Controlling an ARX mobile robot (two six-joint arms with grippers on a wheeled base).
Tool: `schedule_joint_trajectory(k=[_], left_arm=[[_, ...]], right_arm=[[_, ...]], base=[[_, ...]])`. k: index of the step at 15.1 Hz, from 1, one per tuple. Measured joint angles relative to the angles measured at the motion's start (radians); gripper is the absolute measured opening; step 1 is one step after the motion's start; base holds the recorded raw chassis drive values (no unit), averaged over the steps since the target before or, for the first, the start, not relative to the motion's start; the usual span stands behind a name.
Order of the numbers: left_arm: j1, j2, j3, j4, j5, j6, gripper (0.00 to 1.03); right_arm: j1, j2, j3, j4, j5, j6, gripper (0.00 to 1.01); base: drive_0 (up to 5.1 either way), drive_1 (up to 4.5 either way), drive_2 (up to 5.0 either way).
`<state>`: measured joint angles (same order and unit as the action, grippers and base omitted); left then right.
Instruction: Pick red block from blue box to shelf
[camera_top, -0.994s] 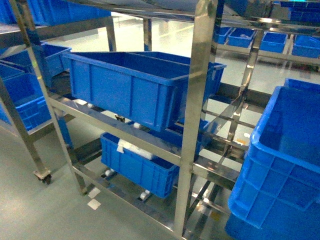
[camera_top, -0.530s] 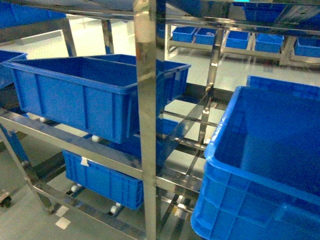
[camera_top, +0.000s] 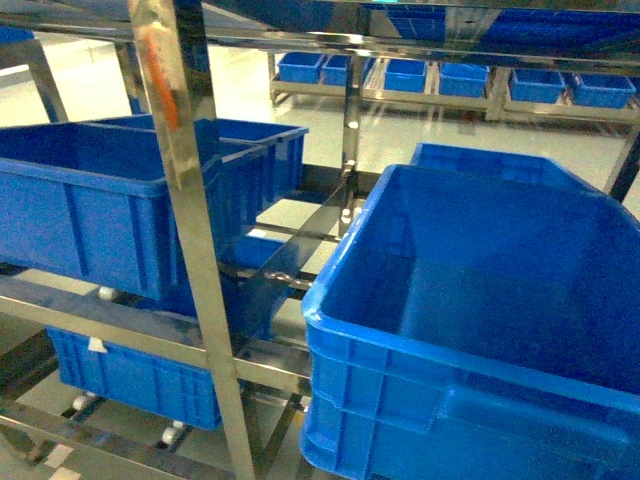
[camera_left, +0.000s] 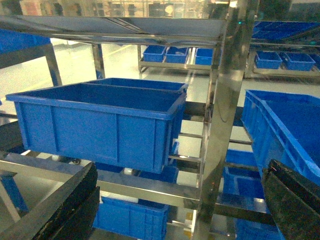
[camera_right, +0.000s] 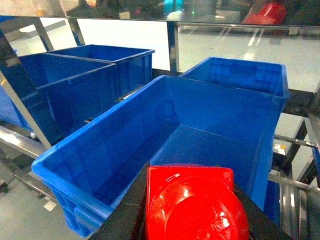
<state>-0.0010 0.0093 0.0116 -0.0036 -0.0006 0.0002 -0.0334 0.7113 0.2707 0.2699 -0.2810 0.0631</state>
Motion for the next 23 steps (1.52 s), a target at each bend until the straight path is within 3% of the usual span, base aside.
schedule_joint_trajectory(k=[23], left_arm=[[-0.002, 0.0, 0.0, 0.0, 0.0, 0.0, 0.98]], right_arm=[[-0.003, -0.006, 0.0, 0.0, 0.004, 0.0, 0.26]], base=[[-1.6, -1.46, -1.7]])
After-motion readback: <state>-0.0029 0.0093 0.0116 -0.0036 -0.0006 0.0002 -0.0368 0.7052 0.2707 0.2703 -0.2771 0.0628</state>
